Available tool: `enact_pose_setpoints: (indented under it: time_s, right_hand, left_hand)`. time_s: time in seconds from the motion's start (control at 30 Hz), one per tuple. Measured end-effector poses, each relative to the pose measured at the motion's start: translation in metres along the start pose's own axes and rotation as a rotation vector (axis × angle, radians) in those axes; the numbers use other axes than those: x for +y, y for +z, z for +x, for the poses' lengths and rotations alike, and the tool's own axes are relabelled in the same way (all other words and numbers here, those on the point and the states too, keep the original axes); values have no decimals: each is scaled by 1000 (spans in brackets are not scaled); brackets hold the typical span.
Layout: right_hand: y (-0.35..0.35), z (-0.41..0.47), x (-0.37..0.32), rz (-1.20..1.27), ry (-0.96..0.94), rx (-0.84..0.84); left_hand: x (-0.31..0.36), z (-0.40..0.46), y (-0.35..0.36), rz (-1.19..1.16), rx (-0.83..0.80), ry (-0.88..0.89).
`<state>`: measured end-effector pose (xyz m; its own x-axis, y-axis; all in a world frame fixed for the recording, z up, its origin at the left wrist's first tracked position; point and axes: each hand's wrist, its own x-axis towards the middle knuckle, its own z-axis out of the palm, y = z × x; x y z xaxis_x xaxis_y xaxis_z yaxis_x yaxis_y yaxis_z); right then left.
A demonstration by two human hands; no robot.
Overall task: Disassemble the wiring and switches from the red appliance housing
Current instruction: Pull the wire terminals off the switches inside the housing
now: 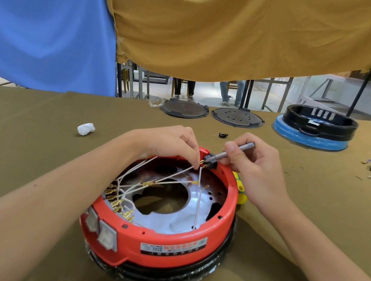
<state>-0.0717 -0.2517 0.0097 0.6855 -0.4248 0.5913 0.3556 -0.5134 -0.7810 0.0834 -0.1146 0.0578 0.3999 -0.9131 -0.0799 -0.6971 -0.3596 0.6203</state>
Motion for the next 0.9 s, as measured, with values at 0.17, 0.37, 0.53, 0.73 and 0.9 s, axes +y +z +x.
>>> enact_pose_setpoints:
  time_s: [0.17, 0.37, 0.53, 0.73, 0.9]
  right_hand:
    - [1, -2, -2, -49, -24, 8]
    - [2, -5, -5, -135, -113, -14]
    - [2, -4, -1, -78, -69, 6]
    - [2, -2, -1, 16, -2, 25]
    - [2, -2, -2, 63, 34, 11]
  left_hand:
    - [-1, 1, 0, -3, -5, -11]
    - [-1, 0, -1, -10, -14, -12]
    - [0, 0, 0, -11, -4, -6]
    - [-2, 1, -2, -14, -16, -8]
    - [0, -2, -2, -9, -35, -14]
